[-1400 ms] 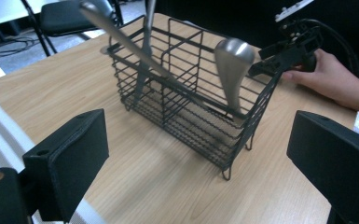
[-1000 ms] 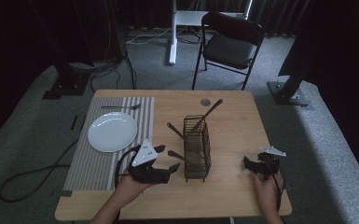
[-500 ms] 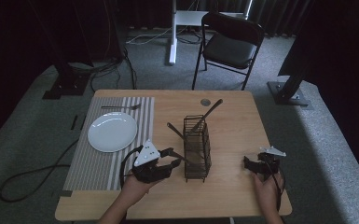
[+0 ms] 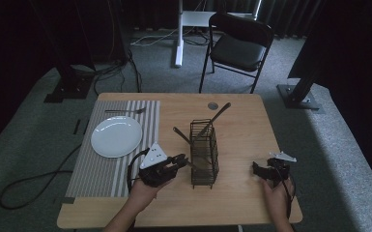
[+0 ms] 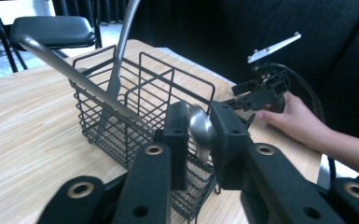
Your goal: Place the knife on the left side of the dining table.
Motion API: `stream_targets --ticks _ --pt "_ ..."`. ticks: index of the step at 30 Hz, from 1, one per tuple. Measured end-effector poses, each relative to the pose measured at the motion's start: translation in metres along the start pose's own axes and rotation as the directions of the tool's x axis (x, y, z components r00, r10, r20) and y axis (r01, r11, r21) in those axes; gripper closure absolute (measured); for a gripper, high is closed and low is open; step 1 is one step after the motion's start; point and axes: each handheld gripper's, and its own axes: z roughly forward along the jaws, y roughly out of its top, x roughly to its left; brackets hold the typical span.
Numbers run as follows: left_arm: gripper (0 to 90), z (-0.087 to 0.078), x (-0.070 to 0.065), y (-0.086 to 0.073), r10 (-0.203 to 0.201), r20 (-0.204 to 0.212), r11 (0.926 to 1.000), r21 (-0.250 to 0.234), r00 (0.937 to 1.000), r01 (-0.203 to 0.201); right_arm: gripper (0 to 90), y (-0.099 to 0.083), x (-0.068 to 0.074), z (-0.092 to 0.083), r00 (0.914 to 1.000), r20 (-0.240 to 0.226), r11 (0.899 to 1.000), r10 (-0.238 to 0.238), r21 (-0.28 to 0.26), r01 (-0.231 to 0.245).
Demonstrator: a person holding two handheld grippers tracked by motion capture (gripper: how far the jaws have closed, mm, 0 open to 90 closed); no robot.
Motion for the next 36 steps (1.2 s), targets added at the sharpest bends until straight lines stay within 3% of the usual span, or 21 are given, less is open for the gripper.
stream_targets --ticks 6,12,25,36 --pt "82.0 0.005 -0.001 0.008 0.003 0.047 1.0 0.0 0.9989 -0.003 12.5 0.0 0.0 0.0 1.0 0.0 1.0 0.0 0.0 0.0" --pt "82.5 0.017 -0.007 0.023 0.053 0.069 0.9986 0.002 0.9962 -0.053 12.5 0.0 0.0 0.0 1.0 0.0 1.0 -0.002 0.0 0.002" --pt "82.5 0.047 -0.004 0.028 0.061 0.098 0.9915 -0.12 0.9933 -0.049 12.8 0.0 -0.001 0.0 1.0 -0.002 1.0 -0.002 -0.001 0.002" --pt "82.0 0.064 -0.007 0.037 0.076 0.132 0.9883 -0.142 0.9884 -0.057 12.8 0.0 -0.001 0.0 1.0 -0.002 1.0 -0.002 -0.001 0.002"
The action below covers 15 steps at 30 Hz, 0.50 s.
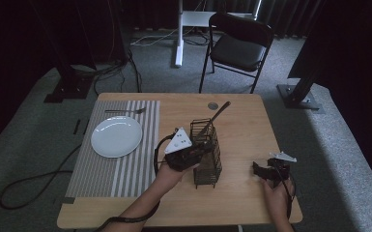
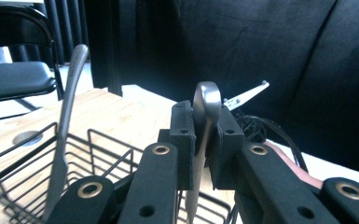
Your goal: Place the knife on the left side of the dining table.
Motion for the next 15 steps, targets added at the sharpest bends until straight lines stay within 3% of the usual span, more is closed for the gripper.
stream_targets --ticks 10,13,15 --pt "80.7 0.015 -0.001 -0.004 -0.008 0.03 0.9999 -0.013 0.9995 0.008 12.8 0.0 0.0 0.0 1.0 0.0 1.0 0.0 0.0 0.0" --pt "82.1 0.018 -0.004 -0.003 0.024 0.005 0.9996 -0.013 0.9997 -0.024 12.8 0.0 0.0 0.0 1.0 0.0 1.0 0.0 0.0 0.0" --pt "82.4 0.019 -0.004 -0.002 0.015 0.002 0.9998 -0.015 0.9999 -0.015 12.8 0.0 0.0 0.0 1.0 0.0 1.0 0.0 0.0 0.0"
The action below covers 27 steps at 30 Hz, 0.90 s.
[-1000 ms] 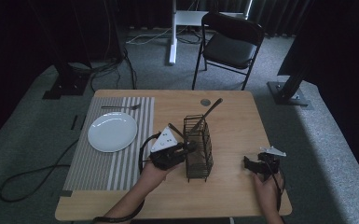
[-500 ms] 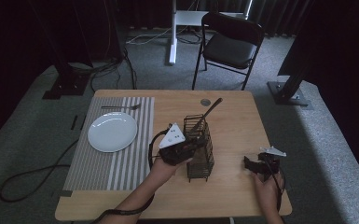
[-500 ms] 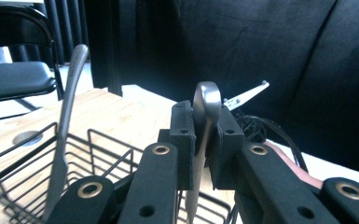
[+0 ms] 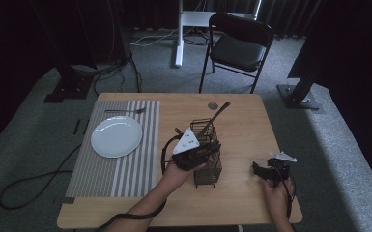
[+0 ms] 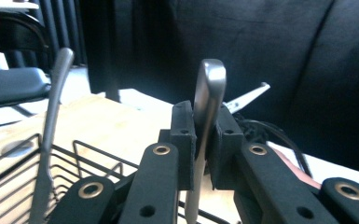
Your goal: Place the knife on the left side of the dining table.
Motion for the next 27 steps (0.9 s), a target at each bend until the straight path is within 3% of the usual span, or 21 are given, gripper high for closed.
stream_targets --ticks 4,12,21,23,27 --pt "82.5 0.0034 0.002 0.0011 -0.013 0.009 0.9999 0.0 0.9999 0.013 12.8 0.0 0.0 0.0 1.0 0.0 1.0 0.001 0.0 -0.001" --pt "83.4 0.0057 0.0016 0.0022 0.01 0.001 0.9999 0.003 0.9999 -0.01 12.8 0.0 0.0001 0.0 1.0 0.0 1.0 0.001 0.0 -0.001" --pt "83.6 0.0009 -0.0012 0.0035 0.026 -0.004 0.9994 0.022 0.9997 -0.026 12.8 0.0 0.0 0.0 1.0 0.0 1.0 0.001 0.0 -0.001" --pt "83.6 -0.0006 -0.0011 0.0045 0.005 0.002 0.9999 0.016 1.0 -0.005 12.8 0.0 0.0 0.0 1.0 0.0 1.0 0.0 0.0 0.0" --pt "83.7 -0.004 -0.0012 0.0091 0.011 0.002 0.9999 0.006 0.9999 -0.011 12.8 0.0 0.0 0.0 1.0 0.0 1.0 0.0 0.0 0.0"
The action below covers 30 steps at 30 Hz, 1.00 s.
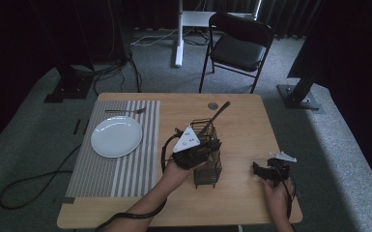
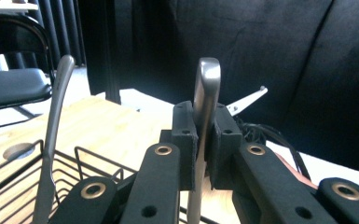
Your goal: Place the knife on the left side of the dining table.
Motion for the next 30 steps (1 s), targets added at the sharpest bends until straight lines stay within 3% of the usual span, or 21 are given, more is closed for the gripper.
stream_targets --ticks 14,30 --pt "83.6 -0.014 -0.001 0.017 0.005 -0.018 0.9996 -0.026 0.9998 -0.006 12.8 0.0 0.0 0.0 1.0 0.0 1.0 0.0 0.0 0.0" --pt "83.6 -0.034 -0.007 0.043 0.045 -0.022 0.9974 -0.056 0.9987 -0.046 12.8 0.0 0.0 0.0 1.0 0.0 1.0 0.0 -0.001 0.0"
